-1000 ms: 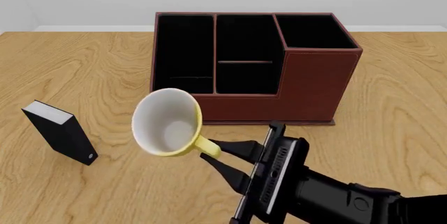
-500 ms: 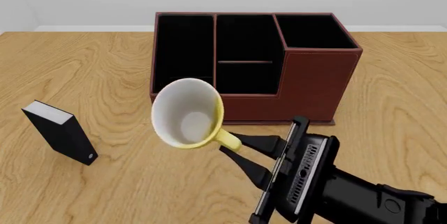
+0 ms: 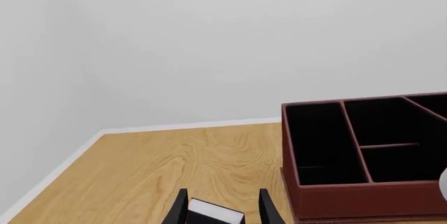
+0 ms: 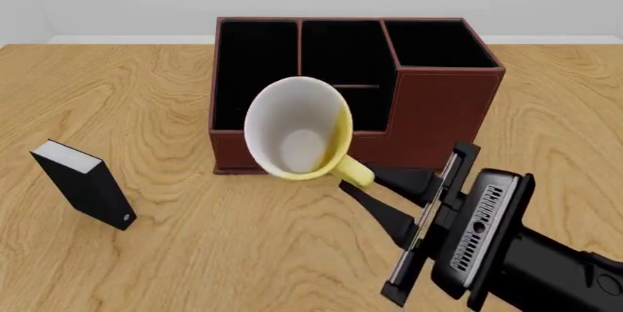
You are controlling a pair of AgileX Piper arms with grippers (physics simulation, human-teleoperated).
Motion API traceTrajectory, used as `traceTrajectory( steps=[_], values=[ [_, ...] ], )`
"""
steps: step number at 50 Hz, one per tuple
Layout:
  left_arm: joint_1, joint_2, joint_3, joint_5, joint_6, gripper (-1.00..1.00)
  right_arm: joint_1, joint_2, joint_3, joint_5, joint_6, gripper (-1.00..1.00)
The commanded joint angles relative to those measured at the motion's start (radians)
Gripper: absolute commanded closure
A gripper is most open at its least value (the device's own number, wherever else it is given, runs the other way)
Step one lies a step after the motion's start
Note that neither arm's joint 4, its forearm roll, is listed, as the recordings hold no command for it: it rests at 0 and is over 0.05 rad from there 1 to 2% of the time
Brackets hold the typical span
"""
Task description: Pick up the yellow and white mug and place it to the right of the caddy.
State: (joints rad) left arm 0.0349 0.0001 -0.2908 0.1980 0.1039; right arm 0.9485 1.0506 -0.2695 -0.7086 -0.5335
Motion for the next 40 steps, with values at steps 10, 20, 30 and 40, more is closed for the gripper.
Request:
traceTrajectory(
  steps=[10, 20, 30, 40],
  values=[
    [-0.006, 0.000, 0.001, 0.000, -0.001, -1.00, -0.065, -0.165, -0.010, 0.140, 0.013, 1.00],
    [-0.003, 0.000, -0.006, 0.005, 0.000, -1.00, -0.105, -0.241, -0.007, 0.195, 0.003, 1.00],
    [-0.012, 0.000, -0.015, 0.012, 0.006, -1.00, -0.146, -0.317, -0.013, 0.257, 0.011, 1.00],
    [-0.018, 0.000, -0.021, 0.015, 0.007, -1.00, -0.192, -0.385, -0.032, 0.322, 0.006, 1.00]
  ],
)
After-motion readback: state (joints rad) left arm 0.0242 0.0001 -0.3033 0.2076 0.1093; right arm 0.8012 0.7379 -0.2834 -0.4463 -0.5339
